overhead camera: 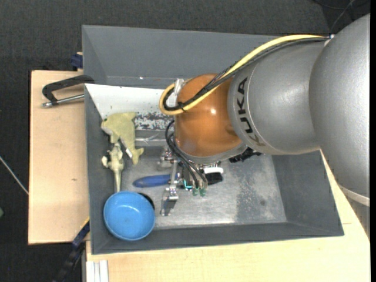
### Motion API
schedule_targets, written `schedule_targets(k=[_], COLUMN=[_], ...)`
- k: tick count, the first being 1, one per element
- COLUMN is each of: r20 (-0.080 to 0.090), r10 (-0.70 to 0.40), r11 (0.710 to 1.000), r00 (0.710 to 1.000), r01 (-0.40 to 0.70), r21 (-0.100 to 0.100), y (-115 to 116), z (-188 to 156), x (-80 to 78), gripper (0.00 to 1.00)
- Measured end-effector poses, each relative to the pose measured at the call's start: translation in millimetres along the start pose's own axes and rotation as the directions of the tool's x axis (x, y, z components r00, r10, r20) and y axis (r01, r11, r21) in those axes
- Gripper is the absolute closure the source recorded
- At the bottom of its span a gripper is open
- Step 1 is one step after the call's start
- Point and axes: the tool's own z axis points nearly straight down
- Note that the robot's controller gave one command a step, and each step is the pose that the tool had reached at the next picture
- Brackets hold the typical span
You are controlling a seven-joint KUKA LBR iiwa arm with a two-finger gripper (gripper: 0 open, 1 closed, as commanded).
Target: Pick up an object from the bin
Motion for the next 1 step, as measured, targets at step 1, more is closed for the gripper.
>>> schedule_targets(k=[1], r20=[0.014], r10=[-0.113], r11=[0.994], r00=[0.993], r01=[0.113], r21=[-0.002], y=[-81.3], z=[67.2], x=[-39.0], gripper=[0.00])
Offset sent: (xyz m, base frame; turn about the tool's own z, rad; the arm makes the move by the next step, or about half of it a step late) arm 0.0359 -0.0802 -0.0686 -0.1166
